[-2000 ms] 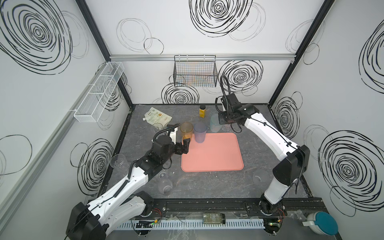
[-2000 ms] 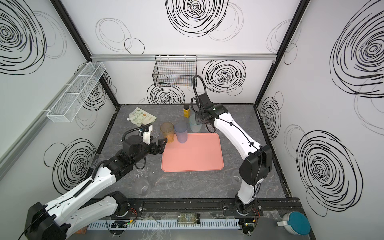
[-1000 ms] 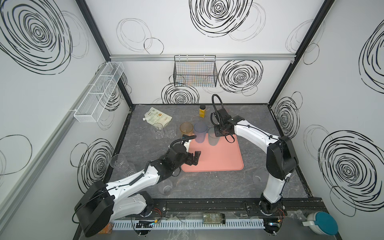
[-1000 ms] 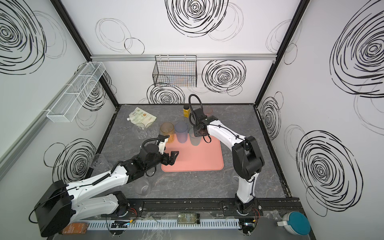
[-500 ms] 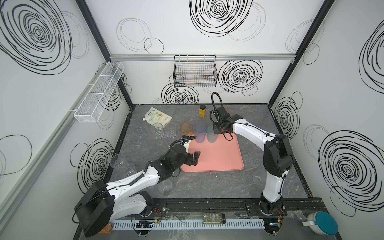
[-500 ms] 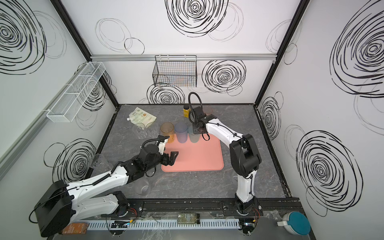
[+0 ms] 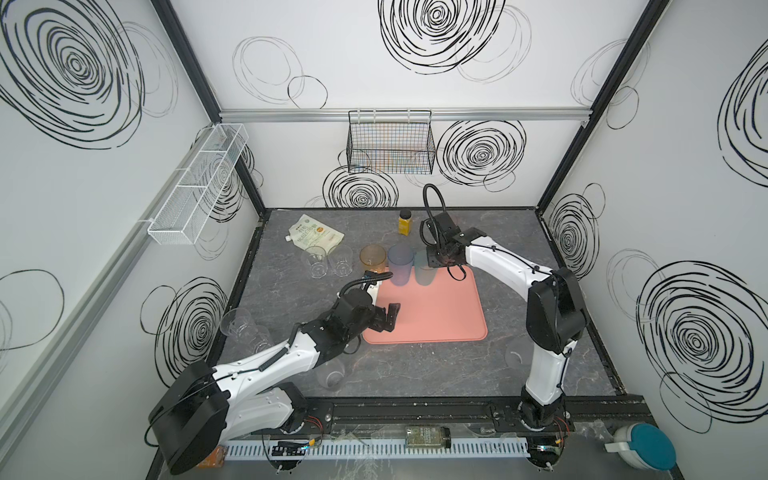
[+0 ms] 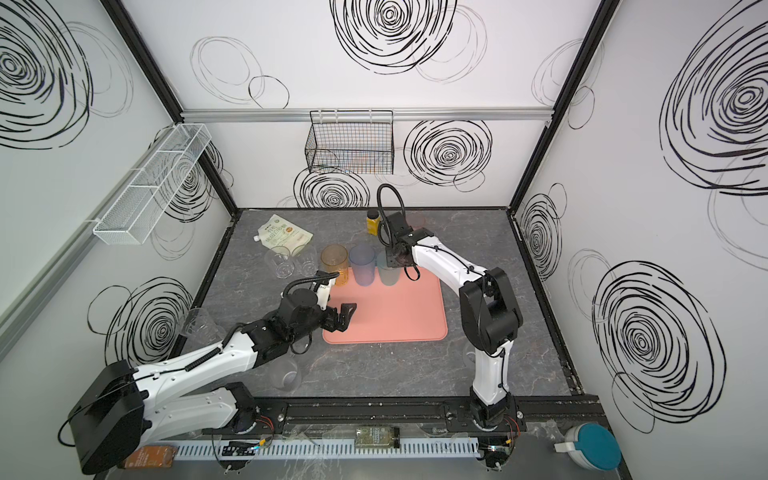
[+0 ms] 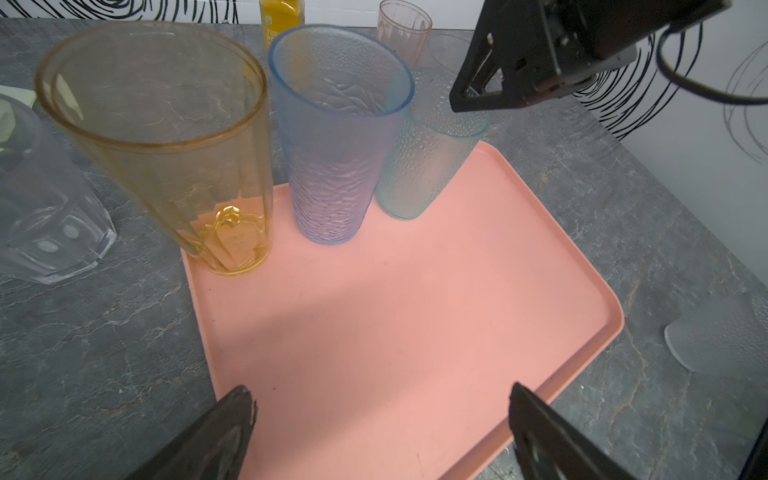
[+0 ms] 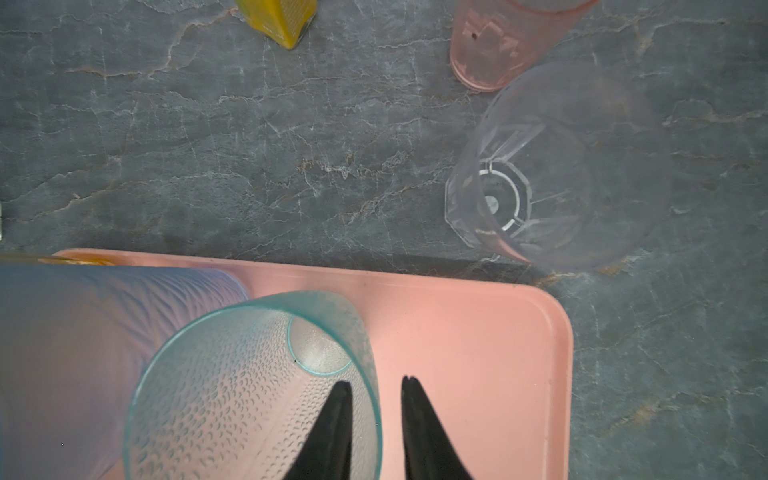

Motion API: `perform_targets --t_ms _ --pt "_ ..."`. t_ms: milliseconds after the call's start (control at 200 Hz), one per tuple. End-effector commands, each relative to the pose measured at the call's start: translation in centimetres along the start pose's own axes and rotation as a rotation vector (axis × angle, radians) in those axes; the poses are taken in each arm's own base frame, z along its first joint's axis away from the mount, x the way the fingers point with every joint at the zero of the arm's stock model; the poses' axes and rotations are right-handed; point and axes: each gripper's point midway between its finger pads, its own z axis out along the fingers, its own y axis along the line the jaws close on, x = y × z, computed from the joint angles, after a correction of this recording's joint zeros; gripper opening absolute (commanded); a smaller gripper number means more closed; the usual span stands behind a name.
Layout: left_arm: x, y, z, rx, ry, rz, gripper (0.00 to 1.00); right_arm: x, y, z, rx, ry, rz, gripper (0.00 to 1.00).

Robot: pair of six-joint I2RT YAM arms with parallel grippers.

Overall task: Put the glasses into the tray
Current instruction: 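Open and raise the right gripper while the left gripper moves toward the yellow cup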

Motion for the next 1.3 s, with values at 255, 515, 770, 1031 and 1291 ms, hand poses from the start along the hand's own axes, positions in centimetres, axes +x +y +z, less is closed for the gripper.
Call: perform_targets --t_ms 255,515,770,1031,1291 --pt "-3.0 -0.7 -1.6 0.01 -0.098 0.001 0.98 0.2 -2.9 -7.7 0.013 -0.053 0.055 0.44" --pt "-3.6 -3.9 -3.3 0.062 -0.219 0.113 0.99 5.2 -6.9 -9.3 0.057 -0.062 0.106 0.46" --pt "-3.4 -2.6 -2.7 -0.005 -0.174 0.112 0.96 4.0 -7.0 -8.5 0.005 -0.14 0.162 0.47" --pt "-3.8 1.6 -3.4 -0.104 -0.138 0.008 0.96 2.1 -4.1 -6.2 -0.067 -0.058 0.169 0.48" --pt "-7.0 8.8 -6.6 -0.29 -0.134 -0.171 0.99 1.5 -2.0 -6.7 -0.114 -0.077 0.144 0.49"
